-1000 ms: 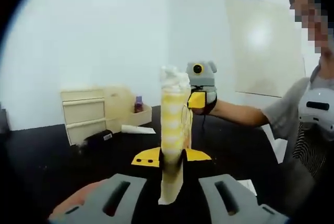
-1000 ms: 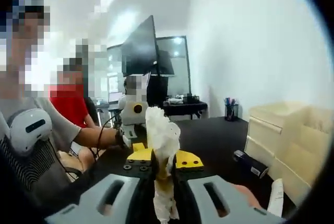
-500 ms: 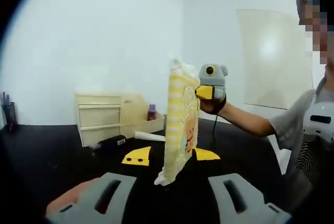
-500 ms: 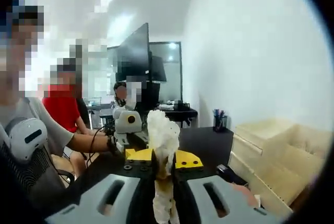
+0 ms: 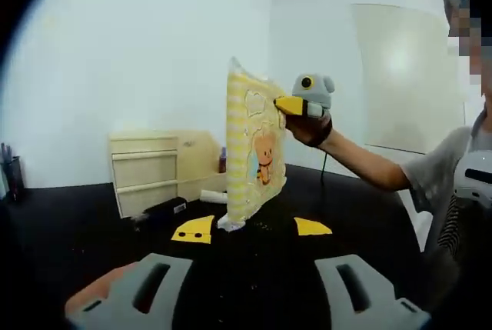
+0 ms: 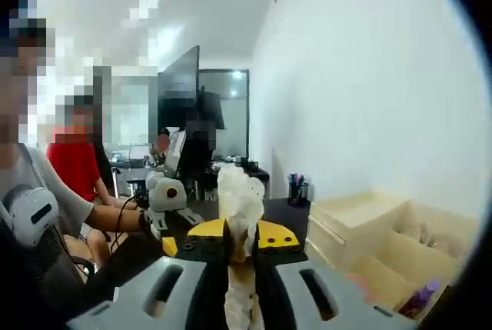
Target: Open the drawer, pick up the cosmetic bottles from the table one by one, place them into the drawer, release the gripper, close the drawer, and move the gripper away
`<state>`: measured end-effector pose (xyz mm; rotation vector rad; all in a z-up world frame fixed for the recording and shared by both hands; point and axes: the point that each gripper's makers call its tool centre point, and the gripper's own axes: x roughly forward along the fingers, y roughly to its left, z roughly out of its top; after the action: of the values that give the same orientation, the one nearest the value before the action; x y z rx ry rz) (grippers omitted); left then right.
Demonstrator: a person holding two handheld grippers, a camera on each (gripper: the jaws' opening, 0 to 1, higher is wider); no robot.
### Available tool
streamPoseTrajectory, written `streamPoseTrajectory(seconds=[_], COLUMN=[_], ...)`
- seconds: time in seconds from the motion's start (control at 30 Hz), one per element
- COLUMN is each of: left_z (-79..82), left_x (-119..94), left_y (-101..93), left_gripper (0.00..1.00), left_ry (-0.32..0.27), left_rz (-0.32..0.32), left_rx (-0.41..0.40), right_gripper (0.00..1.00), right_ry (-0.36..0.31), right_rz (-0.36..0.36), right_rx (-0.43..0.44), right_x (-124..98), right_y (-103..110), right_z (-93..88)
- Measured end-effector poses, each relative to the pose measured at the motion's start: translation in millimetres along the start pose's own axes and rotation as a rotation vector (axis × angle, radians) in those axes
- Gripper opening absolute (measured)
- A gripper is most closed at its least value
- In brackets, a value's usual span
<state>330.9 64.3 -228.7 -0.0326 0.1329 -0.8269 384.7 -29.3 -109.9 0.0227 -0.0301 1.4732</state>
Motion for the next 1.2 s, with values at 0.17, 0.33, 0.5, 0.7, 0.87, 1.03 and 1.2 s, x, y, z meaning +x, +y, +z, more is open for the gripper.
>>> streamPoseTrajectory(seconds=[0.17,0.33,0.5,0.7,0.87,1.03,1.2], left_z=[4.4,8.5,2.6,1.8,3.0,1.6,2.9], left_x=[10,20,30,39,48,57,66], left_y=[6.2,13.1,18.5,24.4,29.8,35.4,41.2], left_gripper=[0.35,0.37,0.37,0.38,0.38,0.38,0.38], left_ry=[0.019,0.031,0.061,0.075,0.103,0.139,0.164], left_rz=[-0.002,-0.004,-0.011,-0.027,-0.031,-0.038,-0.047], left_rx=[-0.007,-0.006,0.002,-0.005,0.004,0.019,0.029], right_gripper=[0.08,0.08,0.08,0.08,0.08,0.08,0.08], right_ry=[-0.026,-0.035,-0.067,-0.082,-0.086,-0.111,-0.117], right_rz=[-0.026,-0.045,-0.055,-0.064,-0.079,-0.099,-0.131], right_rx=[0.0,-0.014,-0.014,-0.006,-0.009,0.001,0.007], right_x=[-5,-7,-11,-12,-14,-14,-16], right_y=[-18,-36,-62,-80,-100,-116,-141], right_z=[12.4,21.7,34.0,37.1,40.0,43.8,50.0])
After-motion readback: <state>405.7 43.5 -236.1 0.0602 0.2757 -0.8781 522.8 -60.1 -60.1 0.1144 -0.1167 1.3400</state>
